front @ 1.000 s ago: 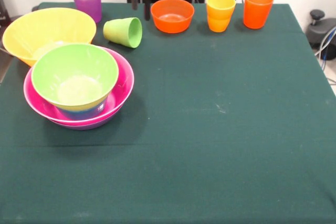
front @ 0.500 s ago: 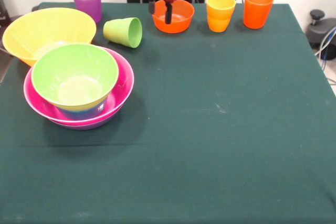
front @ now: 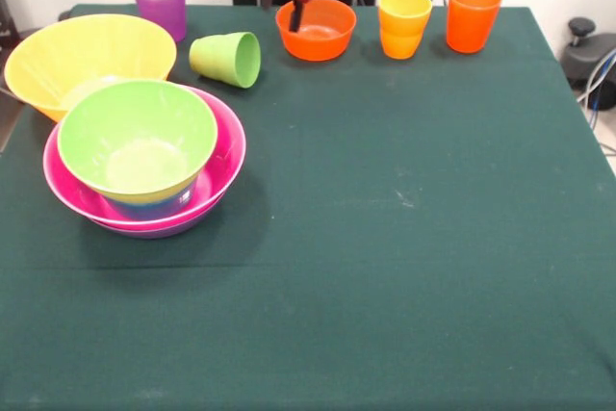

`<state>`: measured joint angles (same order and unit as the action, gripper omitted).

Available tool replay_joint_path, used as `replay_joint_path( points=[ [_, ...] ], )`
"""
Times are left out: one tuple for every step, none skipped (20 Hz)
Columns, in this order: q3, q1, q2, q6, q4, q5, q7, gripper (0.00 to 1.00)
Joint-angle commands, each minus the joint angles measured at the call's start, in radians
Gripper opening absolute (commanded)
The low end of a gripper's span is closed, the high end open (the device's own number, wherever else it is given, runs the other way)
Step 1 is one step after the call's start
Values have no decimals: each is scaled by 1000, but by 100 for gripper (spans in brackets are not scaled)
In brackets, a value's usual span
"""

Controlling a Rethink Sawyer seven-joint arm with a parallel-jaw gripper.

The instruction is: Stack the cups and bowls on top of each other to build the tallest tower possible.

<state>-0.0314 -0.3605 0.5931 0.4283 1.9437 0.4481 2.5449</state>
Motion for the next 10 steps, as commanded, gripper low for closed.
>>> replay_joint_path(
  points=[
    [-17, -35, -7, 97, -118, 53, -83, 100],
    [-15, -41, -2, 90, -117, 52, -80, 100],
    [-14, -45, 1, 88, -116, 51, -80, 100],
    [-7, -54, 6, 87, -113, 47, -86, 100],
    [-4, -59, 10, 90, -112, 45, -90, 100],
    [5, -67, 16, 95, -109, 40, -97, 100],
    [6, -69, 19, 95, -108, 39, -96, 100],
    [11, -71, 20, 102, -108, 34, -97, 100],
    [10, -68, 20, 103, -109, 33, -92, 100],
    [11, -65, 14, 100, -109, 29, -83, 100]
  ],
)
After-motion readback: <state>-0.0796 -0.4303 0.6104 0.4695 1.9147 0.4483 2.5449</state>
